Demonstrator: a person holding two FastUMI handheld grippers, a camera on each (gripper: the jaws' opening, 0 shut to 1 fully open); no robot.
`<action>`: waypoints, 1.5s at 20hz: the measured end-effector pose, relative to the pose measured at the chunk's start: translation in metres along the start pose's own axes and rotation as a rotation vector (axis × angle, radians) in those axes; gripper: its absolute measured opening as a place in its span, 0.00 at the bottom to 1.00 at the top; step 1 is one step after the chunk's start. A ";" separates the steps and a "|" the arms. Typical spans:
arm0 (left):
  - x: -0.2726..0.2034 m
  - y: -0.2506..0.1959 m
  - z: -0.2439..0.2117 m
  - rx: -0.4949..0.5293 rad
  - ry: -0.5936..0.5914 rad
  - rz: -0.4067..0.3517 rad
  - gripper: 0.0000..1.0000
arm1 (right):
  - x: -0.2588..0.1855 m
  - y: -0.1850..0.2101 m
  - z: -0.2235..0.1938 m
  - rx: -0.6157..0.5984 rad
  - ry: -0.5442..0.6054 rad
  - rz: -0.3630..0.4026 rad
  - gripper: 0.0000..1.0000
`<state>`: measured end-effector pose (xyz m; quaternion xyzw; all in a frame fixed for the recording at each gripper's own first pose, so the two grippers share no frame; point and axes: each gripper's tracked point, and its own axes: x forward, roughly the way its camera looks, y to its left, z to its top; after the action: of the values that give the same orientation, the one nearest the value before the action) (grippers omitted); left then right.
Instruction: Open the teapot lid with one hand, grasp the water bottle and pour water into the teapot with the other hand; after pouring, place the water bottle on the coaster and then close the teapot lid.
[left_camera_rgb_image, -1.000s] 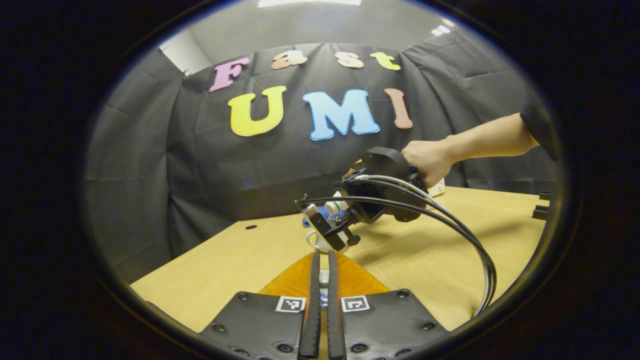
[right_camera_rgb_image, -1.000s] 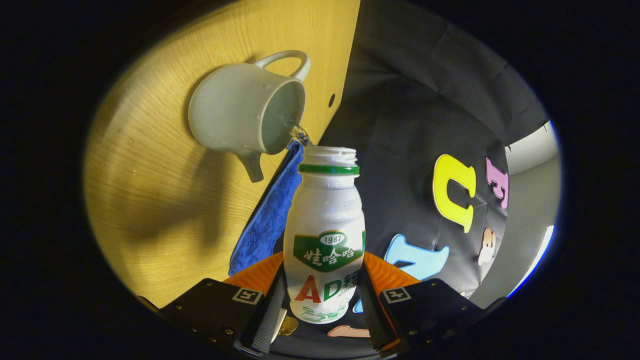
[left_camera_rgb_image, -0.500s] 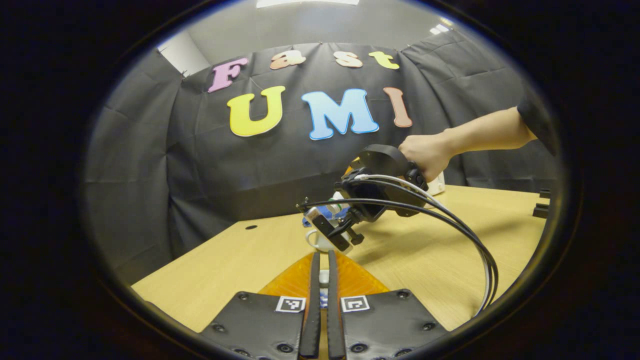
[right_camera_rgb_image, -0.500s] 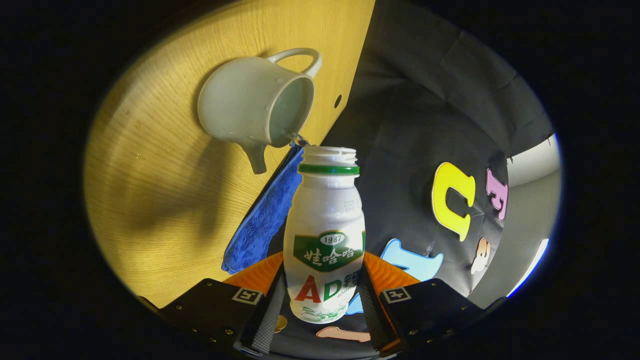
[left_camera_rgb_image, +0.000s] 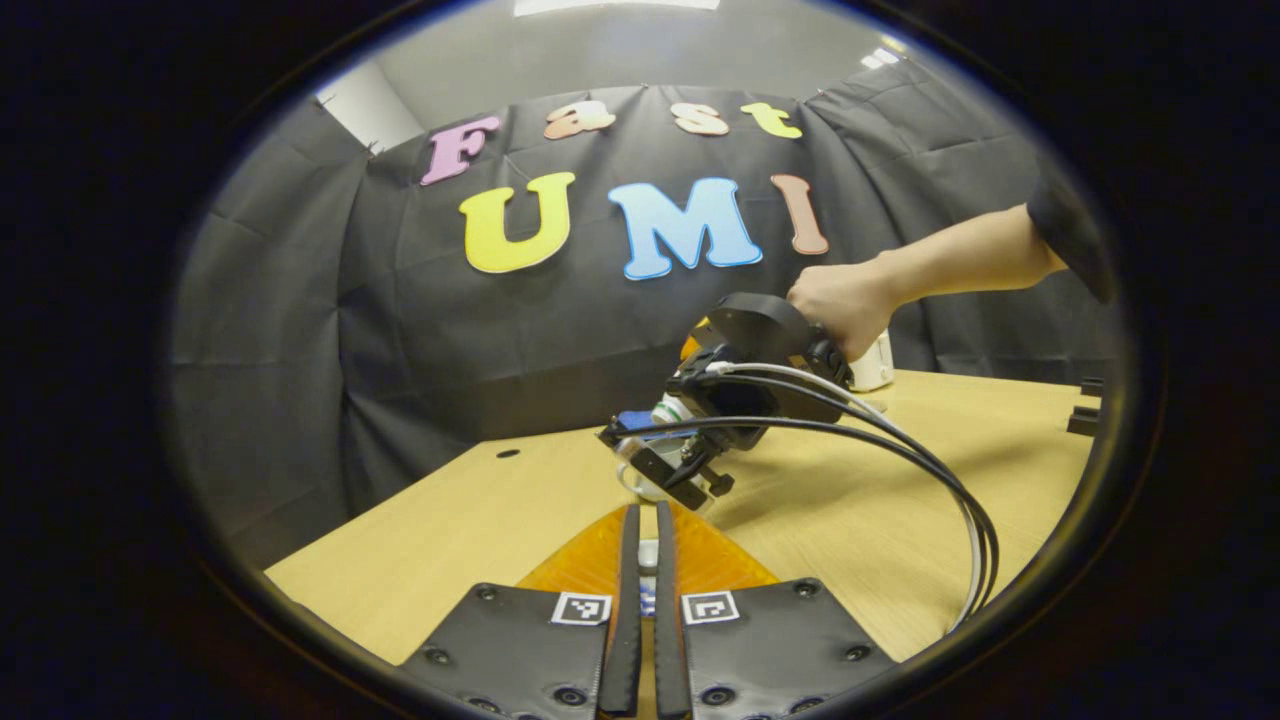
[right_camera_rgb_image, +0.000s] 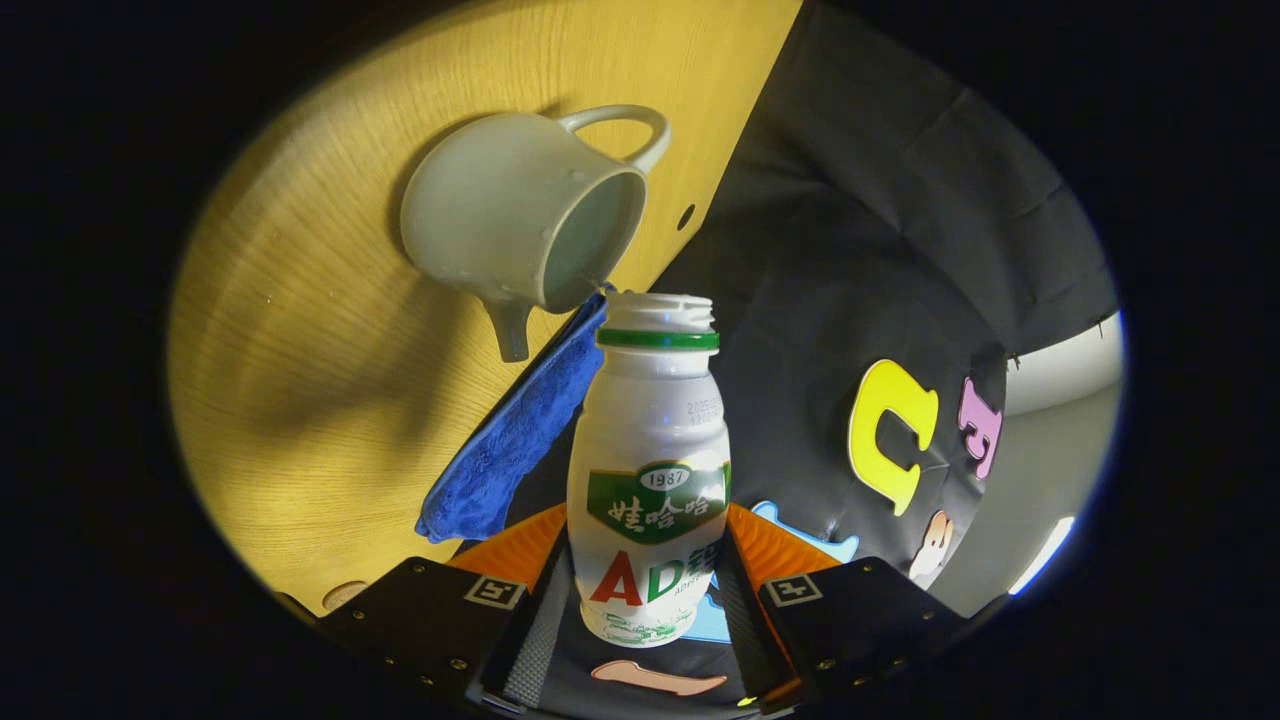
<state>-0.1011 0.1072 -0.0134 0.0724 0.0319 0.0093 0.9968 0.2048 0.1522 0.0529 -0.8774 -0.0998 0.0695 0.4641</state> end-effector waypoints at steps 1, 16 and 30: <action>-0.001 -0.001 0.001 0.003 0.001 -0.004 0.16 | 0.000 0.000 -0.001 -0.008 0.001 0.005 0.70; -0.002 0.001 -0.002 -0.007 0.004 -0.008 0.16 | -0.001 -0.010 0.008 -0.047 -0.019 -0.027 0.72; 0.004 0.026 0.010 -0.034 -0.015 0.029 0.16 | -0.003 0.038 -0.001 0.551 0.019 0.075 0.72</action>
<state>-0.0969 0.1318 -0.0004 0.0560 0.0232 0.0239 0.9979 0.2061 0.1297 0.0227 -0.7218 -0.0404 0.1029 0.6832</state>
